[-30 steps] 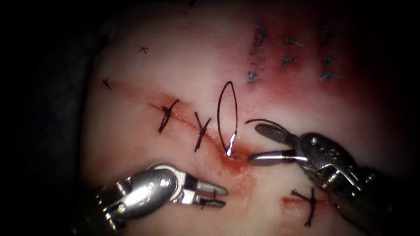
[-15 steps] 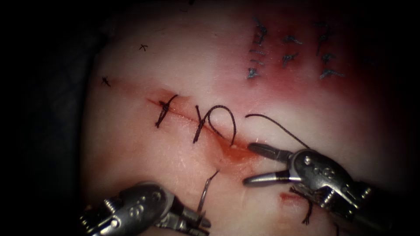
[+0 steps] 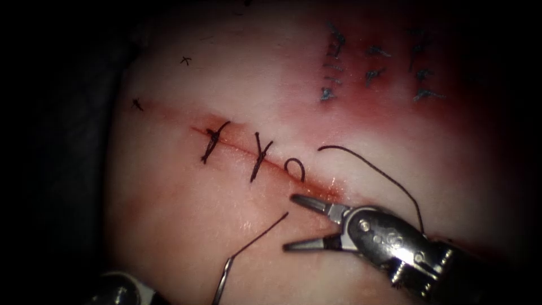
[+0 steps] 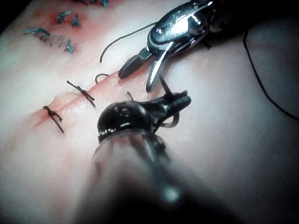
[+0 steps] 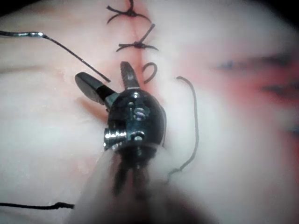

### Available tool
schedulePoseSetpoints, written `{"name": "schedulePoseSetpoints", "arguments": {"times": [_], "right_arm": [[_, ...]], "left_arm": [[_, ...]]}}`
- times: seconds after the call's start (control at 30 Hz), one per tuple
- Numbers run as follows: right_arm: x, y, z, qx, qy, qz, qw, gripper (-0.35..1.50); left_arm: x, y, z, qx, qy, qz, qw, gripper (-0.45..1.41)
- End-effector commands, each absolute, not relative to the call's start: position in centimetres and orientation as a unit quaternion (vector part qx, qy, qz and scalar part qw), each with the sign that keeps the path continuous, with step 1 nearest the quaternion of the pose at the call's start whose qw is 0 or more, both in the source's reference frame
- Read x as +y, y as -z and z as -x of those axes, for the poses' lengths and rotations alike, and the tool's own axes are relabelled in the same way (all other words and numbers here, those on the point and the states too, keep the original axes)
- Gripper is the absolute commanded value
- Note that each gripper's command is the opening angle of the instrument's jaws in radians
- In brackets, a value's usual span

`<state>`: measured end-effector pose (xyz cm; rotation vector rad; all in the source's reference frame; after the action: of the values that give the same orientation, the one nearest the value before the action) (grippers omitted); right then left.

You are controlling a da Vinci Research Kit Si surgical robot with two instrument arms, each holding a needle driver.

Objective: Wound Closure
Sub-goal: Grasp the needle with the left tool and pull it through the cut, then until only a short tail remains, pull the suture through the wound.

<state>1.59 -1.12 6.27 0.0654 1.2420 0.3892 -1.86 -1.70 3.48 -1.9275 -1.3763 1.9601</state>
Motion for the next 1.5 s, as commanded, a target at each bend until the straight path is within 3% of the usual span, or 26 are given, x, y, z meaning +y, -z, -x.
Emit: {"name": "schedulePoseSetpoints", "arguments": {"times": [0.03, 0.27, 0.6, 0.7, 0.8, 0.83, 0.9, 1.23, 1.5], "right_arm": [[-1.1, -6.4, -1.70, 0.572, -0.174, -0.034, 0.801, 1.18], [-1.1, -6.5, -1.71, 0.522, -0.152, -0.028, 0.839, 1.08], [-1.3, -6.9, -1.58, 0.445, -0.131, -0.041, 0.885, 0.67], [-1.4, -6.9, -1.58, 0.445, -0.135, -0.042, 0.884, 0.30], [-1.4, -6.9, -1.60, 0.446, -0.138, -0.044, 0.883, 0.09], [-1.4, -6.9, -1.60, 0.446, -0.139, -0.045, 0.883, -0.11], [-1.4, -6.9, -1.60, 0.445, -0.138, -0.047, 0.883, -0.35], [-1.4, -6.7, -1.62, 0.452, -0.141, -0.063, 0.879, -0.35], [-1.7, -6.2, -1.73, 0.451, -0.140, -0.075, 0.878, -0.35]], "left_arm": [[-1.7, -3.5, 1.92, -0.439, -0.642, 0.628, 0.032, -0.35], [-1.8, -3.3, 1.93, -0.393, -0.662, 0.637, 0.037, -0.35], [-1.6, -2.9, 1.88, -0.339, -0.652, 0.676, 0.062, -0.35], [-1.6, -2.8, 1.89, -0.332, -0.653, 0.678, 0.062, -0.35], [-1.6, -2.7, 1.90, -0.325, -0.654, 0.680, 0.060, -0.35], [-1.6, -2.6, 1.90, -0.318, -0.655, 0.683, 0.057, -0.35], [-1.6, -2.6, 1.87, -0.310, -0.656, 0.686, 0.055, -0.35], [-1.6, -2.4, 1.79, -0.232, -0.672, 0.700, 0.062, -0.35], [-1.5, -2.7, 1.71, -0.150, -0.704, 0.674, 0.164, -0.35]]}}
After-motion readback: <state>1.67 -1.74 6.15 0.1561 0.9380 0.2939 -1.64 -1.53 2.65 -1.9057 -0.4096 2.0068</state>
